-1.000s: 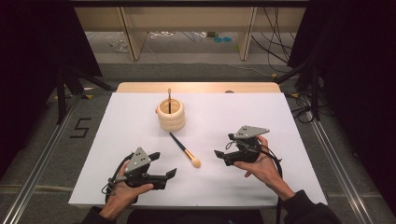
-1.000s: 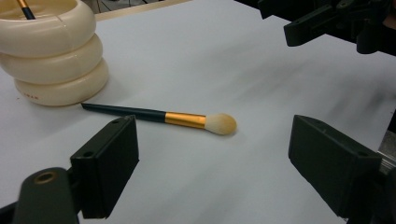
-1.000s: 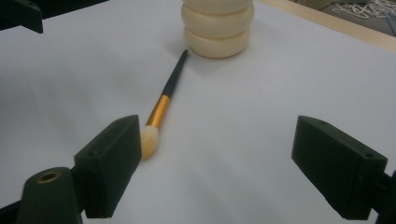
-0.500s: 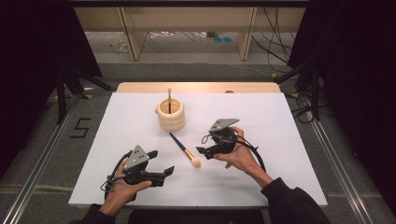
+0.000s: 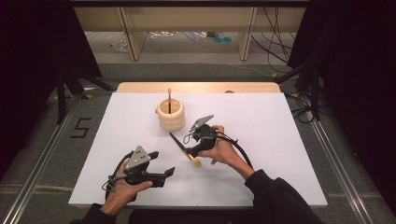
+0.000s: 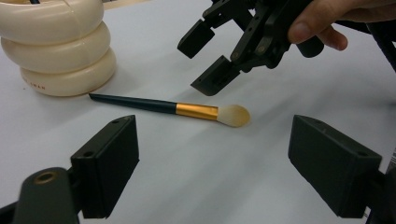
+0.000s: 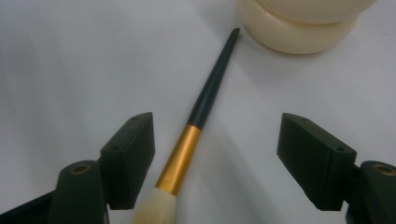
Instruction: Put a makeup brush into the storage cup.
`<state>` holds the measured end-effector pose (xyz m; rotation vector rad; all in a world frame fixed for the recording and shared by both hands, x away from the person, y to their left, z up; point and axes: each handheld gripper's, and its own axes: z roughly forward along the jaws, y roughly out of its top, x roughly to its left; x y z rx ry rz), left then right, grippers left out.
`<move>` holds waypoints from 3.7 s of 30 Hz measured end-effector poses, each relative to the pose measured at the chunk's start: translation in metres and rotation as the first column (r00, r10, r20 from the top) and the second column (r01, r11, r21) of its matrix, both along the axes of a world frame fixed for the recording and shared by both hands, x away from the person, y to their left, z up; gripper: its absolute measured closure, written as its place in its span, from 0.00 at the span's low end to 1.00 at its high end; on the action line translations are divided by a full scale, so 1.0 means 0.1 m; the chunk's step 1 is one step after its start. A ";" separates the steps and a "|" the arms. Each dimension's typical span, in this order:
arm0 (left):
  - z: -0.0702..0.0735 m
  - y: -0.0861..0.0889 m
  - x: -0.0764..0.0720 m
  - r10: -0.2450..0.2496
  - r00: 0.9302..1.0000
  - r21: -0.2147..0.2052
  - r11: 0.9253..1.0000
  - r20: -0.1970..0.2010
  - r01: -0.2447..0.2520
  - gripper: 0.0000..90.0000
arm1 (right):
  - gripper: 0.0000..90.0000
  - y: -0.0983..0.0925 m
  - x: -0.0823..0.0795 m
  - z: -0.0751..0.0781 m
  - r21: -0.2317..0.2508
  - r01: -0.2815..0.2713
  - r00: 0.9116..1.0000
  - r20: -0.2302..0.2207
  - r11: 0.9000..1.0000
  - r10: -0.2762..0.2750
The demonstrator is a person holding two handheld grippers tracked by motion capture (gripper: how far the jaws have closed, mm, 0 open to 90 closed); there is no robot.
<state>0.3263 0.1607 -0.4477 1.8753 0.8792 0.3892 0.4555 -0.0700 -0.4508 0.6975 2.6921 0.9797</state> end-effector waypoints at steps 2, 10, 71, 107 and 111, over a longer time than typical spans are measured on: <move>0.00 0.00 0.00 0.002 1.000 -0.007 1.000 -0.002 -0.002 0.18 | 0.37 0.03 0.01 -0.01 -0.006 -0.007 1.000 0.010 1.000 0.007; 0.00 0.02 -0.01 0.008 1.000 -0.008 1.000 -0.002 -0.008 0.18 | 0.44 0.17 0.06 -0.08 -0.074 -0.039 0.999 -0.010 0.997 0.038; 0.00 0.01 0.05 0.003 1.000 0.005 1.000 0.000 -0.003 0.20 | 0.86 0.24 0.20 0.02 -0.302 -0.191 0.978 -0.133 0.934 0.158; 0.04 0.11 0.34 -0.106 0.994 0.086 0.991 0.007 0.105 0.20 | 0.86 -0.02 -0.53 0.61 -0.265 -0.343 0.938 -0.059 0.901 0.340; 0.06 0.07 0.34 -0.175 0.984 0.074 0.981 -0.024 0.177 0.24 | 0.86 0.01 -0.58 0.61 -0.305 -0.365 0.928 -0.042 0.880 0.371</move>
